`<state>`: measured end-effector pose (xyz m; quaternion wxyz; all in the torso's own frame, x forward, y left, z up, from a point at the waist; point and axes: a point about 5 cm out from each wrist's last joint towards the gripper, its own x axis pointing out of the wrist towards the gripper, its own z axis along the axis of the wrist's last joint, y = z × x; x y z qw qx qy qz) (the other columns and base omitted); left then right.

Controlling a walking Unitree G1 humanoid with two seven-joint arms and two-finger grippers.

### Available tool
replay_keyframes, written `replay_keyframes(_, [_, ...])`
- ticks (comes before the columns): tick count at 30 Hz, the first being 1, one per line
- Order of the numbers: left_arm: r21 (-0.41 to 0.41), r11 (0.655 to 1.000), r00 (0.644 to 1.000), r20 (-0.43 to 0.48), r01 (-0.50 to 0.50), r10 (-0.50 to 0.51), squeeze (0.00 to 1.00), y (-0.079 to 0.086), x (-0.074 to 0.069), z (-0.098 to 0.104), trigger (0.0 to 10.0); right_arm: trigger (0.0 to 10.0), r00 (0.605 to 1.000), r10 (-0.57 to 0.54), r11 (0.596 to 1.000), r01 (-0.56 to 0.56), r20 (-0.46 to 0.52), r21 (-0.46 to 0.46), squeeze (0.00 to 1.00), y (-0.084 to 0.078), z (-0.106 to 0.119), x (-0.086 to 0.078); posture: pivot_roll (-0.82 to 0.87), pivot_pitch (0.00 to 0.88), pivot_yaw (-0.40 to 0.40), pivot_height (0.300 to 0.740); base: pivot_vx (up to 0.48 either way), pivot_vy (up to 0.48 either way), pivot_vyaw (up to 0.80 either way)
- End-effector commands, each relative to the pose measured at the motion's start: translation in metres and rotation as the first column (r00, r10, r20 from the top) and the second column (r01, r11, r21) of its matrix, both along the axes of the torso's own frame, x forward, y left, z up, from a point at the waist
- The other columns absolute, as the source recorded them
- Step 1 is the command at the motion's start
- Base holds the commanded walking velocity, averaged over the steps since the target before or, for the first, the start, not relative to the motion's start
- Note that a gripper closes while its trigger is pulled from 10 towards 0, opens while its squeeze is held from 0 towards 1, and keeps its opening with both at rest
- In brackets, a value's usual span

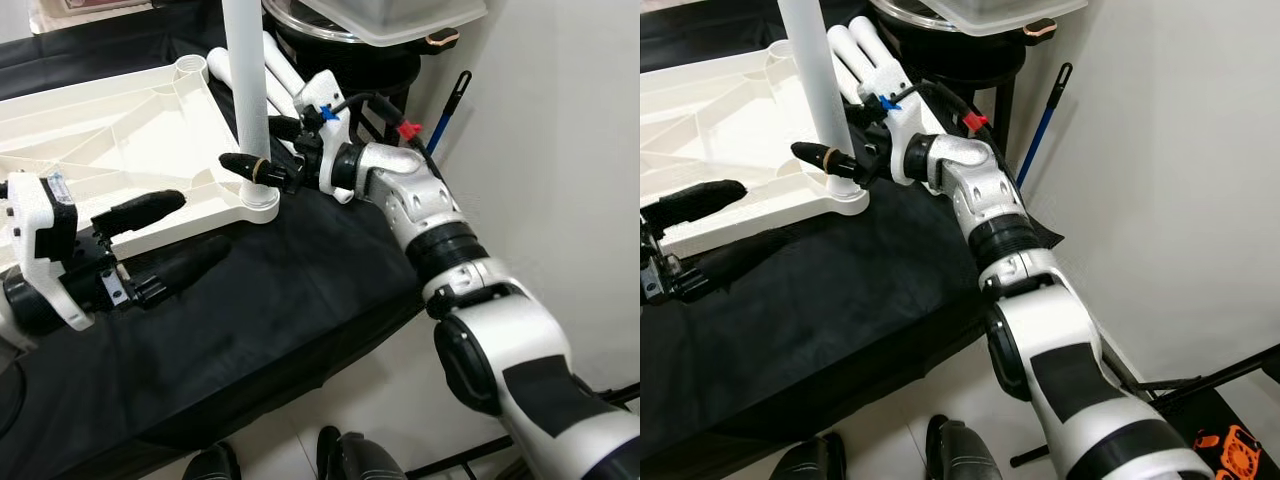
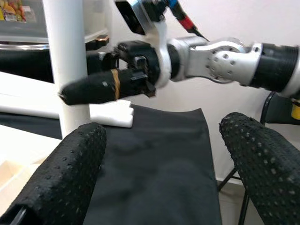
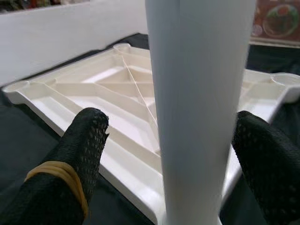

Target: Building children table

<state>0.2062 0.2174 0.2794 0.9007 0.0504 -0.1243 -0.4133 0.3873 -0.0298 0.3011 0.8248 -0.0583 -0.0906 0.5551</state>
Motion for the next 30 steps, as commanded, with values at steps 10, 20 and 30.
replay_keyframes(10, [0.018, 1.0, 1.0, -0.007, 0.005, -0.004, 0.0, -0.002, -0.004, 0.002, 10.0, 0.0, 0.991, -0.109, 0.994, 0.107, 0.076, 0.033, 0.0, 0.003, 0.009, 0.007, 0.13, 0.301, -0.092, 0.74, 0.0, 0.0, 0.0])
replay_keyframes(20, [0.011, 1.0, 1.0, -0.003, 0.007, -0.007, 0.0, -0.003, -0.002, 0.001, 10.0, 0.0, 0.962, -0.238, 0.97, 0.228, 0.133, 0.09, 0.0, 0.003, 0.016, 0.008, 0.11, 0.275, -0.094, 0.74, 0.0, 0.0, 0.0])
replay_keyframes(30, [-0.008, 1.0, 1.0, 0.015, 0.011, -0.01, 0.0, -0.004, 0.003, -0.001, 10.0, 0.0, 0.786, -0.587, 0.809, 0.563, 0.194, 0.171, 0.0, 0.056, -0.028, -0.046, 0.08, 0.236, -0.087, 0.74, 0.0, 0.0, 0.0])
